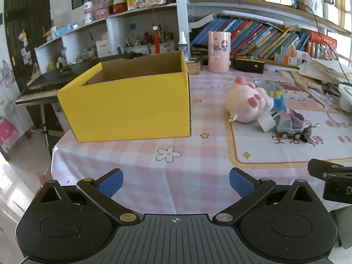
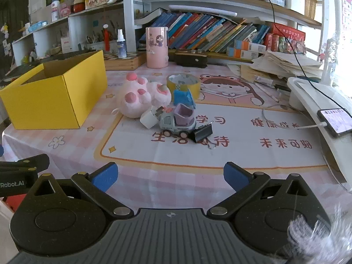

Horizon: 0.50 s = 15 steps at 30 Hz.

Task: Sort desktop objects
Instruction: 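Move both tools toward the toys beside the pink plush paw, then grasp the white plug adapter with the left tool while the right tool grasps the black binder clip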

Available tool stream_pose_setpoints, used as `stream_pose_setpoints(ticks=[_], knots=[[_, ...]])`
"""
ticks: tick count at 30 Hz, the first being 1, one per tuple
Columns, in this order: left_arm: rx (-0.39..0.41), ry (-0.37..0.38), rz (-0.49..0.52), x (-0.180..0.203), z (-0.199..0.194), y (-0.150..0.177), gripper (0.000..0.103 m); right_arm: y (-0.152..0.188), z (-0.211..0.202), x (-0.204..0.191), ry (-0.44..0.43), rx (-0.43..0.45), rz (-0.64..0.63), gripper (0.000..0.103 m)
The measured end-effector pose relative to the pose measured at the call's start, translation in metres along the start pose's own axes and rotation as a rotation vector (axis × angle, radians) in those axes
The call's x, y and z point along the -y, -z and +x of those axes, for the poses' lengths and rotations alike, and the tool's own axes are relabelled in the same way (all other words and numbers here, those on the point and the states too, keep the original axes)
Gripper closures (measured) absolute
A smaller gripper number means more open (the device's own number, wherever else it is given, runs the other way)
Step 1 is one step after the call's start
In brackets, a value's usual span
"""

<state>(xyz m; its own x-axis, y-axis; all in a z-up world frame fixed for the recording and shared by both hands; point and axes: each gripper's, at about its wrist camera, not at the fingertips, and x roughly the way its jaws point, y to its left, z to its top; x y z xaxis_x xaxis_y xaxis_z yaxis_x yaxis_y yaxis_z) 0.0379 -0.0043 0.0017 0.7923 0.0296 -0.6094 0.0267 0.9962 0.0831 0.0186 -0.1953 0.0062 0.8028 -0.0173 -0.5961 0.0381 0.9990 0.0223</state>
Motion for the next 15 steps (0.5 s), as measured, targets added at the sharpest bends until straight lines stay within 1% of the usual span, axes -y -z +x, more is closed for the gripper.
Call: stream_pose_setpoints(ticks=[5, 9, 15], knots=[[-0.007, -0.007, -0.008, 0.006, 0.008, -0.006, 0.000, -0.008, 0.010, 0.006, -0.011, -0.001, -0.005, 0.000], [-0.013, -0.009, -0.016, 0.013, 0.015, -0.012, 0.000, -0.015, 0.020, 0.013, -0.002, -0.009, -0.009, 0.000], [-0.026, -0.021, -0.028, 0.026, 0.026, -0.019, 0.000, -0.024, 0.034, 0.027, -0.021, -0.028, -0.013, 0.000]])
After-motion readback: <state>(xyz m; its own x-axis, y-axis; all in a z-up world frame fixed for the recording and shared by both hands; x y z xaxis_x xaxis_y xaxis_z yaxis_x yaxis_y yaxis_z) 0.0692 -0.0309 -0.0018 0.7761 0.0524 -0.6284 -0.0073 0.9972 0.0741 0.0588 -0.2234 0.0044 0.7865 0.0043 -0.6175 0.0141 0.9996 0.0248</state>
